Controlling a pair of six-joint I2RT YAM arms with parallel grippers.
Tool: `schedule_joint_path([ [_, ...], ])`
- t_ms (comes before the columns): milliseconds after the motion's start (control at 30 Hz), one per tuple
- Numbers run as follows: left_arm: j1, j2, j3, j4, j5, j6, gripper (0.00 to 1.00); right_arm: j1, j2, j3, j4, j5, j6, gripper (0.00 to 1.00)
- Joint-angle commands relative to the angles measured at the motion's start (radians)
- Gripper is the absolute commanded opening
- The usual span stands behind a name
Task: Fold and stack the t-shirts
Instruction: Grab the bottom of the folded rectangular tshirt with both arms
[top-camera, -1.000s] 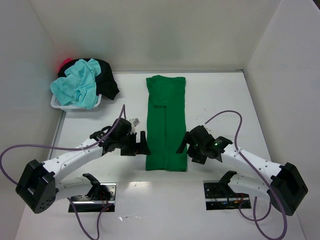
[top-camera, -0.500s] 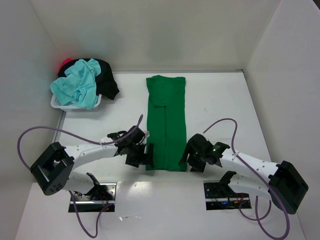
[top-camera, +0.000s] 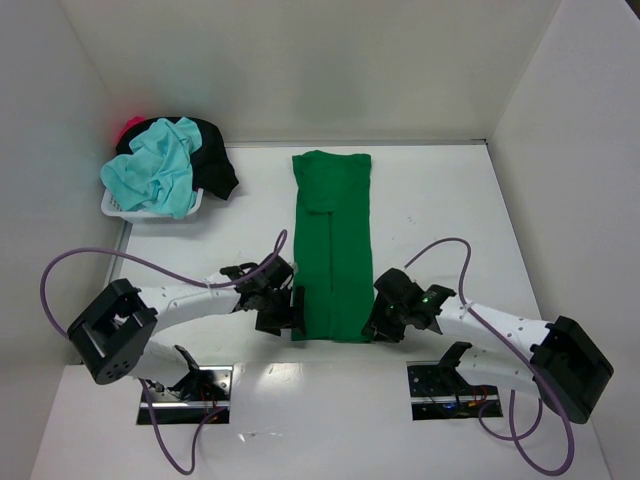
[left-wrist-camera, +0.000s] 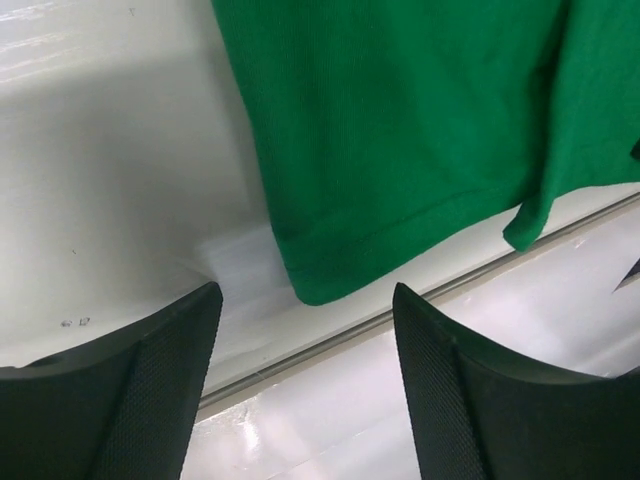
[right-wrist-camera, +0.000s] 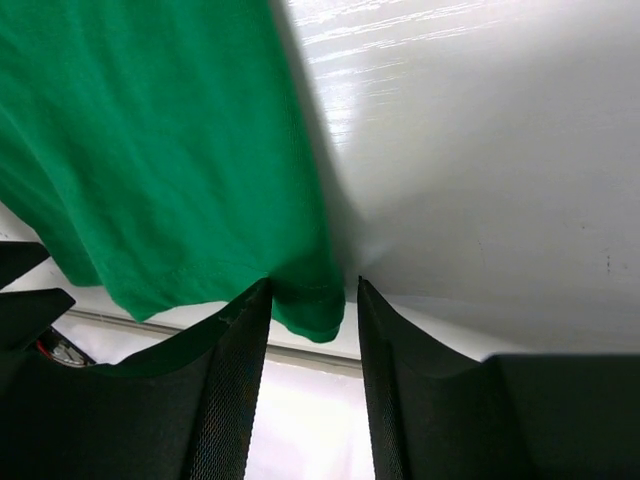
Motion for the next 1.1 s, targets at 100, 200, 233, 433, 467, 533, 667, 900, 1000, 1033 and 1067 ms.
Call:
schedule_joint_path([
  [100, -0.003, 0.017, -0.003, 0.032, -0.019, -0.065, 0.71, 0.012, 0.024, -0.016, 0.058, 0.008, 0.006, 0.41],
  [200, -0.003, 0.040, 0.009, 0.032, -0.019, -0.065, 0.67, 0.012, 0.024, -0.016, 0.071, 0.008, 0.006, 0.39],
  [233, -0.003, 0.040, 0.009, 0.023, -0.028, -0.065, 0.67, 0.012, 0.033, -0.016, 0.071, 0.008, 0.006, 0.39],
  [433, -0.003, 0.086, 0.009, 0.032, -0.017, -0.065, 0.60, 0.012, 0.033, -0.016, 0.048, 0.029, -0.005, 0.36],
  [467, -0.003, 0.086, 0.009, 0.032, -0.017, -0.055, 0.57, 0.012, 0.022, -0.016, 0.048, 0.029, -0.005, 0.36],
  [533, -0.003, 0.086, 0.009, 0.032, -0.017, -0.054, 0.55, 0.012, 0.022, -0.016, 0.048, 0.029, -0.005, 0.34],
  [667, -0.003, 0.095, 0.018, 0.041, -0.017, -0.054, 0.44, 0.012, 0.012, -0.016, 0.048, 0.038, -0.005, 0.22],
  [900, -0.021, 0.105, 0.027, 0.041, -0.026, -0.054, 0.05, 0.012, 0.002, -0.016, 0.048, 0.038, -0.005, 0.02],
  [1000, -0.030, 0.096, 0.037, 0.023, -0.035, -0.054, 0.00, 0.012, -0.010, -0.016, 0.039, 0.038, -0.005, 0.00],
  [1033, -0.040, 0.095, 0.037, 0.023, -0.035, -0.054, 0.00, 0.012, -0.010, -0.016, 0.039, 0.038, -0.005, 0.00],
  [1067, -0.040, 0.086, 0.037, 0.023, -0.045, -0.054, 0.00, 0.012, -0.022, -0.016, 0.039, 0.047, -0.005, 0.00],
])
